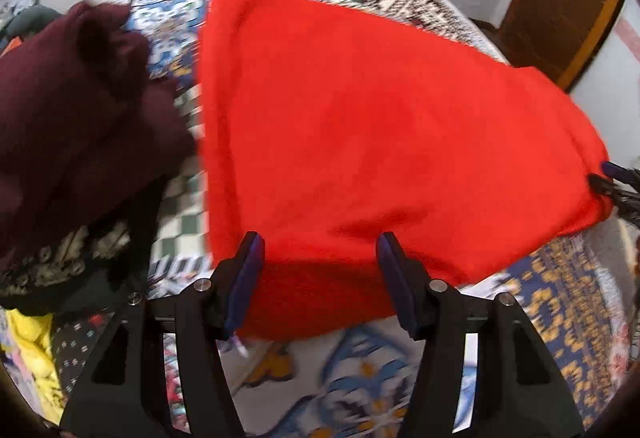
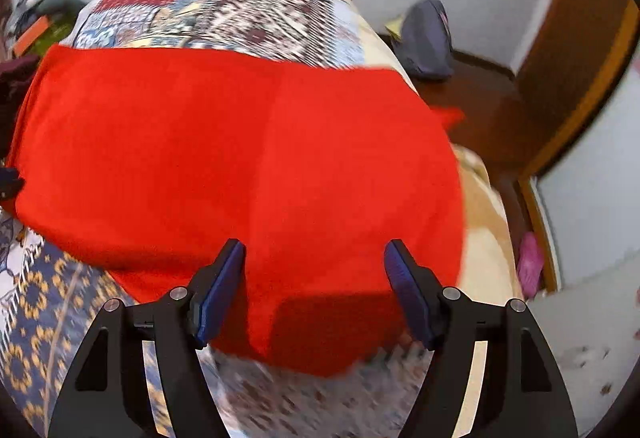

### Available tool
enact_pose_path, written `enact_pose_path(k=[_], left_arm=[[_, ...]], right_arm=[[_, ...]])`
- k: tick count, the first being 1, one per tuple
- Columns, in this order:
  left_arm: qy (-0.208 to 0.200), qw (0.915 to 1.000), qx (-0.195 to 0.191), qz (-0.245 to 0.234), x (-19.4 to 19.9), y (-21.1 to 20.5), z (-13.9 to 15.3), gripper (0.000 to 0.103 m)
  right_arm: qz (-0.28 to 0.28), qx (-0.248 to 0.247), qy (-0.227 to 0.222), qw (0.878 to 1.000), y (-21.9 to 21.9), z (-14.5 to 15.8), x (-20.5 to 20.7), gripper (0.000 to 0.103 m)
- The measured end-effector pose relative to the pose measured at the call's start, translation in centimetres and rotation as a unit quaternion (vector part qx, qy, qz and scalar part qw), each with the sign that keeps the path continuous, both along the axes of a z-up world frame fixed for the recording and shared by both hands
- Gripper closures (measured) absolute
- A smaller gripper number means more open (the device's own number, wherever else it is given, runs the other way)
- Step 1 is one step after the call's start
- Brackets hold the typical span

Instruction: Fold large clothes

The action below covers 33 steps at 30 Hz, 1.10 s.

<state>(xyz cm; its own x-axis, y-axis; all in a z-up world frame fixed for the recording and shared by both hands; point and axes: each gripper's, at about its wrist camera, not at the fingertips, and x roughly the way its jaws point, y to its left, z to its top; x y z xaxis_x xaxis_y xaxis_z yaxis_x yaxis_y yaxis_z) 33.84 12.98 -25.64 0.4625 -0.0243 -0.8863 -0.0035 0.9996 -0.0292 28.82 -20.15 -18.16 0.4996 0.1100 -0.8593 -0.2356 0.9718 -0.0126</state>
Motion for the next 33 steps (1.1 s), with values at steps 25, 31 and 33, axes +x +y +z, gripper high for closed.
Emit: enact_pose_path(k=[25, 31, 33], left_arm=[[-0.018, 0.9755, -0.163, 0.147, -7.6, 4.6, 4.3, 0.038], [0.026, 0.9461, -0.292, 0.139, -6.1, 2.0, 1.3, 0.038], [0.034, 0.9321, -0.326, 0.155, -5.9, 2.0, -0.1, 0.038]], right_arm=[[-0.065, -0.008, -0.032, 0.997, -3.0, 5.4, -3.2, 0.033], [-0.034, 0.03, -0.039, 0.998, 0.3, 5.7, -3.0, 0.033], [-0.023, 0.036, -0.038, 0.998, 1.2, 5.7, -3.1, 0.033]])
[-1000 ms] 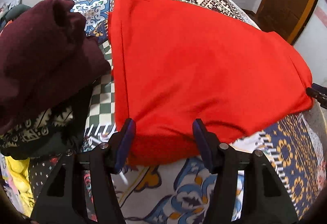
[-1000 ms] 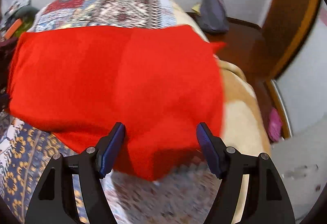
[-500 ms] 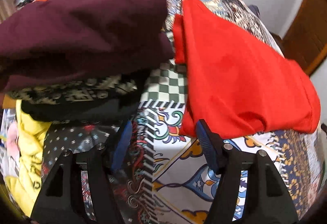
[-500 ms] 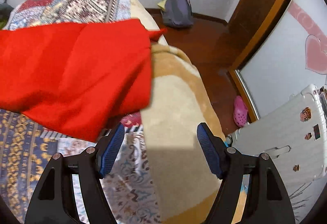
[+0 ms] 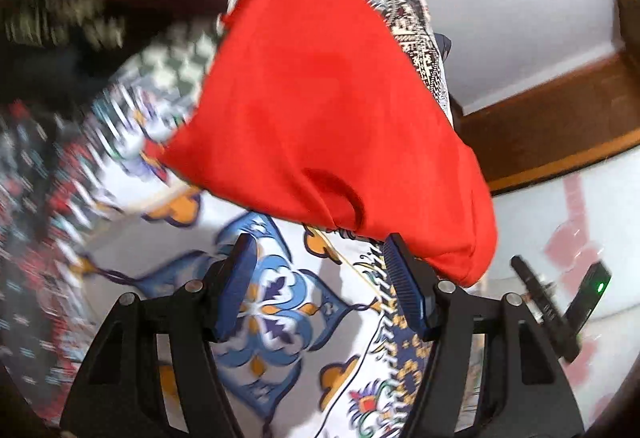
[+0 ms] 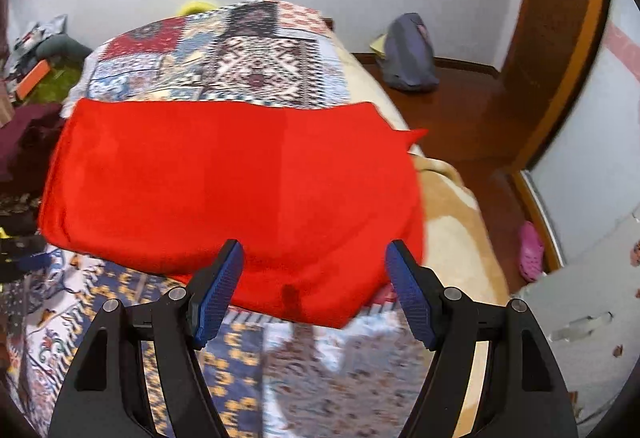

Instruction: Fold large clothes

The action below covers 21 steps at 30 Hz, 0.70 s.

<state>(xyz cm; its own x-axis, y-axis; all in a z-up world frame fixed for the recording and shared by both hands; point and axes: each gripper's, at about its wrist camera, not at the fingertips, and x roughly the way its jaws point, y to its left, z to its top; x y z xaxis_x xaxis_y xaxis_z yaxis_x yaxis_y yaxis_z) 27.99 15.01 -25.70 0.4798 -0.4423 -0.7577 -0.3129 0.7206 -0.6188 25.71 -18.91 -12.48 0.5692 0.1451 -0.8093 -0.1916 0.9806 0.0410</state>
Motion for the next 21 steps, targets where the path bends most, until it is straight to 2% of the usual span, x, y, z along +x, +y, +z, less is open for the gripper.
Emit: enact_pose_path(k=[5, 7, 21], left_arm=[[-0.026, 0.9958, -0.059, 0.065, 0.4, 1.4, -1.4, 0.038], [-0.039, 0.9938, -0.065, 0.082, 1.1, 1.7, -2.0, 0.038], [-0.048, 0.9932, 0.006, 0.106, 7.3, 1.2, -1.8, 0.038]], right_arm=[[0.028, 0.002, -0.001, 1.0, 2.1, -0.4, 0.4, 0.033], [0.034, 0.004, 0.0, 0.999, 2.9, -0.6, 0.8, 0.033], [0.043, 0.035, 0.026, 0.998, 6.1, -2.2, 4.3, 0.033]])
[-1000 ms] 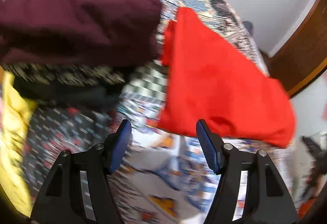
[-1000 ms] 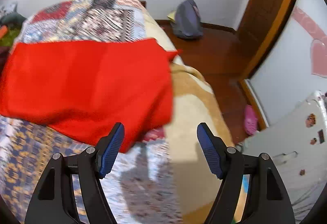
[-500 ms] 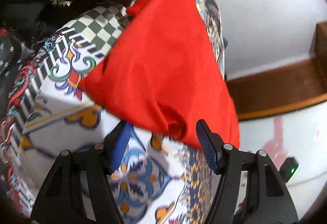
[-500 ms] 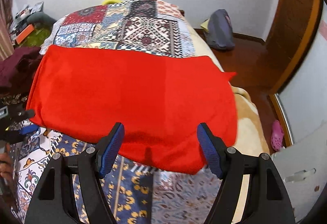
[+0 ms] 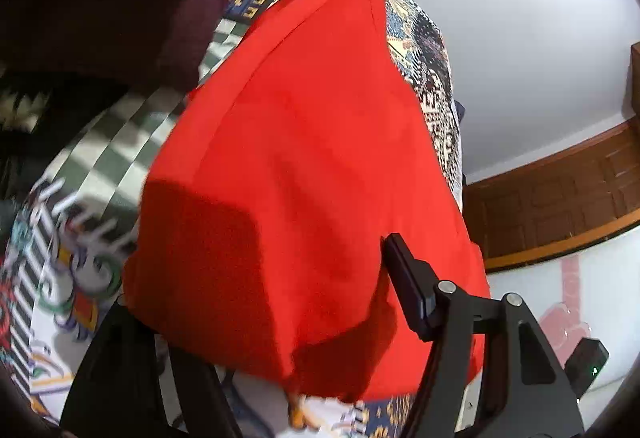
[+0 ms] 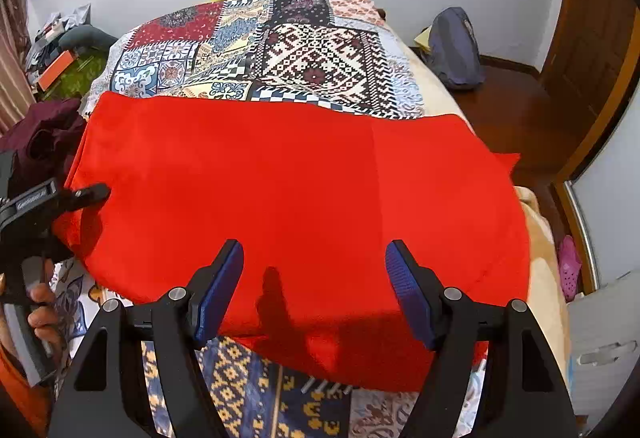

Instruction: Fold large clothes

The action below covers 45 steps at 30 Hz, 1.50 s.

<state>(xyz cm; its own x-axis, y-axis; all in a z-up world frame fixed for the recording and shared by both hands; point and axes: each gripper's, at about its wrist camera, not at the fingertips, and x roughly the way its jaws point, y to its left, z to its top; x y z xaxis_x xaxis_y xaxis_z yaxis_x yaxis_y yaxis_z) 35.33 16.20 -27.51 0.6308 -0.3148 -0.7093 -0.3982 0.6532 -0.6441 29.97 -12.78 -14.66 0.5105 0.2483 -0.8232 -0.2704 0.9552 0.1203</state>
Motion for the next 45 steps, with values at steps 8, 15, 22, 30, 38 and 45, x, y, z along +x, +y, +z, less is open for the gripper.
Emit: enact_pose_path(k=[8, 15, 22, 30, 38, 45], left_arm=[[0.004, 0.9995, 0.031, 0.003, 2.3, 0.6, 0.2, 0.086], [-0.085, 0.991, 0.097, -0.035, 1.9, -0.9, 8.7, 0.092], [-0.139, 0.9721, 0.187, -0.023, -0.5, -0.9, 17.0, 0.093], [-0.122, 0.9354, 0.332, 0.004, -2.3, -0.4, 18.4, 0.093], [-0.096, 0.9332, 0.345, -0.023, -1.0, -1.7, 15.9, 0.093], [-0.112, 0.9283, 0.35, -0.06, 0.1, -5.4, 16.2, 0.093]], right_arm=[[-0.001, -0.002, 0.024, 1.0, 0.6, -0.5, 1.2, 0.033], [0.005, 0.002, 0.024, 1.0, 1.8, 1.1, 1.7, 0.033], [0.055, 0.059, 0.033, 0.996, 7.8, 2.3, 2.0, 0.033], [0.157, 0.09, 0.088, 0.98, 18.0, -0.9, 0.7, 0.033], [0.167, 0.049, 0.083, 0.981, 17.0, -1.1, -0.1, 0.032], [0.053, 0.003, 0.054, 0.997, 6.4, -0.7, -0.2, 0.032]])
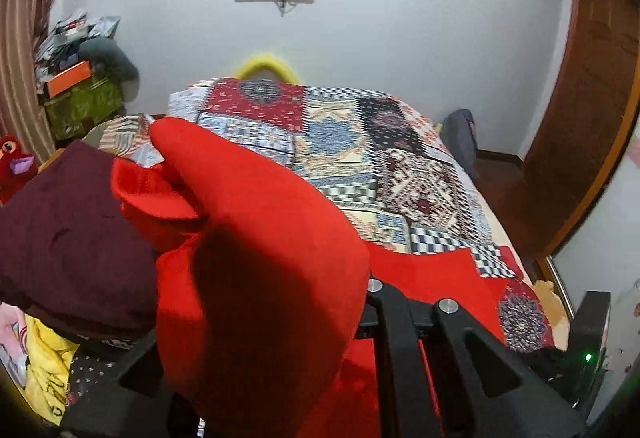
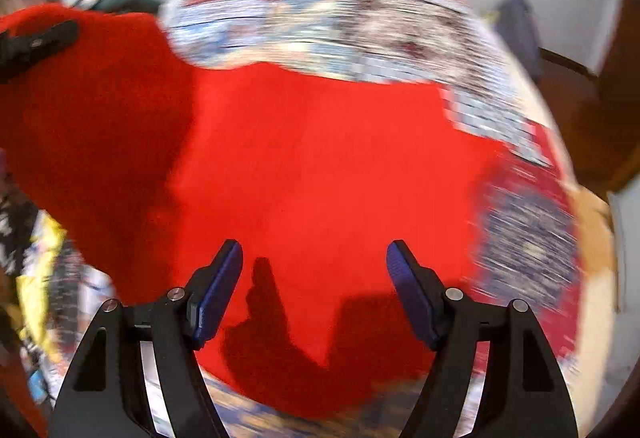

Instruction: Fold large clothes

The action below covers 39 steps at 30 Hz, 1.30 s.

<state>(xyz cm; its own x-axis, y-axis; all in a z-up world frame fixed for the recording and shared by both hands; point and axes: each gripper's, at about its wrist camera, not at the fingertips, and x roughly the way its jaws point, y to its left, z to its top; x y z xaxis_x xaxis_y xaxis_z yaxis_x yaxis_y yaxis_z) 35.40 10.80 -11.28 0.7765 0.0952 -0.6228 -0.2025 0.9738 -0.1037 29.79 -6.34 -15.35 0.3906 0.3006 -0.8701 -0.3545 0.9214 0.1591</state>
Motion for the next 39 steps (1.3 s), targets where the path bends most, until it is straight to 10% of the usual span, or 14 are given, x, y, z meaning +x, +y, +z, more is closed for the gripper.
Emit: enact_pose_path(k=[10, 21, 29, 39], left_arm=[[0.035, 0.9919, -0.023, -0.119, 2.5, -9.4, -1.1, 0.093], [0.217, 0.9432, -0.039, -0.249, 4.8, -16.3, -10.9, 0.087], [0.205, 0.9319, -0.058, -0.294, 2.3, -16.2, -8.5, 0.066], [0.108, 0.9637, -0.04, -0.241, -0.4, -11.3, -0.8, 0.046]], right_arm=[[-0.1, 0.049, 0.068, 0.992, -7.9, -5.8, 0.8, 0.029], [-0.097, 0.046, 0.066, 0.992, -8.9, -5.4, 0.4, 0.029], [-0.123, 0.037, 0.05, 0.99, -11.9, -3.2, -1.5, 0.029], [-0.124, 0.057, -0.015, 0.991, -12.1, 3.2, -3.3, 0.029]])
